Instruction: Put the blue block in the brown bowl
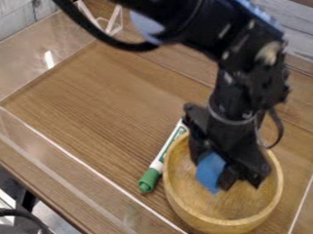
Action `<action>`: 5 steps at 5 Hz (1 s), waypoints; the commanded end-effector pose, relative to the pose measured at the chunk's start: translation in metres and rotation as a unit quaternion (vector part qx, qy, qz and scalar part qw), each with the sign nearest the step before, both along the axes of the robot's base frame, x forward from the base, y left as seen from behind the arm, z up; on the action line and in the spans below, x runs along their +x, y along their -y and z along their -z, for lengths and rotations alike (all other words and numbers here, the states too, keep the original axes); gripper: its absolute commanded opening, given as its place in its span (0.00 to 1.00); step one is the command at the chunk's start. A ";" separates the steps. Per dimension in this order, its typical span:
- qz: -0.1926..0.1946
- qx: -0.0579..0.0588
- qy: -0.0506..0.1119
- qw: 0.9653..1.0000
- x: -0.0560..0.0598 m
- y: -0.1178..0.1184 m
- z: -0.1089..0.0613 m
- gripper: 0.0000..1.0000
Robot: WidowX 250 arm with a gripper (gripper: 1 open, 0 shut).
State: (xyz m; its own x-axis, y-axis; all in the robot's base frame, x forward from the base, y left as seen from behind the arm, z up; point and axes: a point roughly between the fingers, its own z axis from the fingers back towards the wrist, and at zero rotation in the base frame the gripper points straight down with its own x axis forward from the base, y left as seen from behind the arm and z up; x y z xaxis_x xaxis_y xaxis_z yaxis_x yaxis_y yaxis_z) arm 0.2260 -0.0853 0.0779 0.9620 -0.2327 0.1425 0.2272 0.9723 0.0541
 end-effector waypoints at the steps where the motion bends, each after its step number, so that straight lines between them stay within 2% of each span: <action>1: -0.011 -0.003 0.042 0.999 0.015 -0.005 -0.041 0.00; 2: -0.014 -0.005 0.040 0.999 0.011 -0.003 -0.039 1.00; 5: -0.009 -0.011 0.021 1.000 0.010 -0.014 -0.045 1.00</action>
